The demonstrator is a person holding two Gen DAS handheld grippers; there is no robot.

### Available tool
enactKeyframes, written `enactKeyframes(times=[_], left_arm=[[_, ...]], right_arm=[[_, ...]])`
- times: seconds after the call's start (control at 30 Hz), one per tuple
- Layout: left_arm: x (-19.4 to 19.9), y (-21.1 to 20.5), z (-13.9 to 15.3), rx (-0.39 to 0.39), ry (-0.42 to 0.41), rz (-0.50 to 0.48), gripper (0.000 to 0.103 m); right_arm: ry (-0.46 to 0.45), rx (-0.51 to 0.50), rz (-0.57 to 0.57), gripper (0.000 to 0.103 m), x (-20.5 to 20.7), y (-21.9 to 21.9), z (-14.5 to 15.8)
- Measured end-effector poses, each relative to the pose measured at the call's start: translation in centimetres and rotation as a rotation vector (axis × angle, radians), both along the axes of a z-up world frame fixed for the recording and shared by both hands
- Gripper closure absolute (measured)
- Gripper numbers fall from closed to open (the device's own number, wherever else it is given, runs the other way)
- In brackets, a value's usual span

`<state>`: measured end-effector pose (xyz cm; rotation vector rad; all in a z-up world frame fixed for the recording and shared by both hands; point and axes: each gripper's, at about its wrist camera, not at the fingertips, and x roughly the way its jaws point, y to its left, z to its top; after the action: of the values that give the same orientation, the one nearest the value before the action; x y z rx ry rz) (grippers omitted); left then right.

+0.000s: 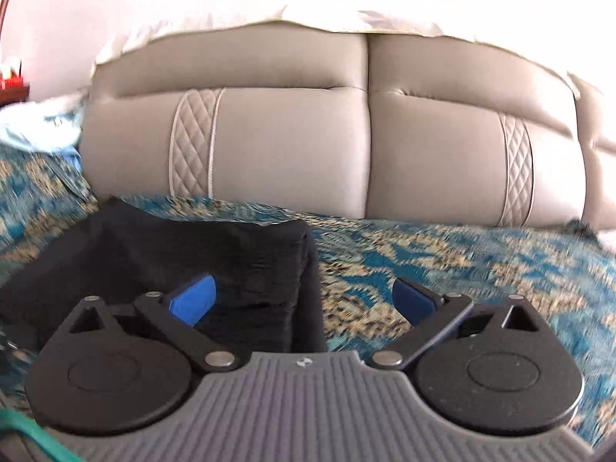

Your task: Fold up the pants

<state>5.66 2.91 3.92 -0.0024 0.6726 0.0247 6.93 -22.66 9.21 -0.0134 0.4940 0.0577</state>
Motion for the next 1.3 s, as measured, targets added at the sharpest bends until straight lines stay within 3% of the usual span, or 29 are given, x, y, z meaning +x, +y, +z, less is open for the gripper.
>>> enactKeyframes(times=[0.13,0.5,0.67,0.97,1.1,1.3], left_arm=[[-0.7,0.1,-0.4,-0.028,0.029,-0.011,0.001],[-2.3,-0.8,-1.4,-0.010,0.050,-0.044,0.001],[-2.5,-1.1,-1.7,0.003,0.047,-0.061,0.000],[-2.2,-0.8,-1.8,0.008,0.040,-0.092,0.000],[-2.0,-0.7,-1.9,0.014,0.025,-0.127,0.000],[-1.6,-0.4,-1.9,0.005,0.005,-0.145,0.000]], right_arm=[[0.021,0.080,0.009,0.000,-1.4,0.1,-0.3],[0.068,0.039,0.076,0.000,-5.1,3.0,-3.5],[0.081,0.069,0.087,0.000,-5.3,3.4,-4.1],[0.117,0.050,0.067,0.000,-4.4,4.5,-5.1],[0.100,-0.039,0.070,0.000,-4.4,5.5,-5.8],[0.074,-0.049,0.066,0.000,-4.8,5.7,-6.2]])
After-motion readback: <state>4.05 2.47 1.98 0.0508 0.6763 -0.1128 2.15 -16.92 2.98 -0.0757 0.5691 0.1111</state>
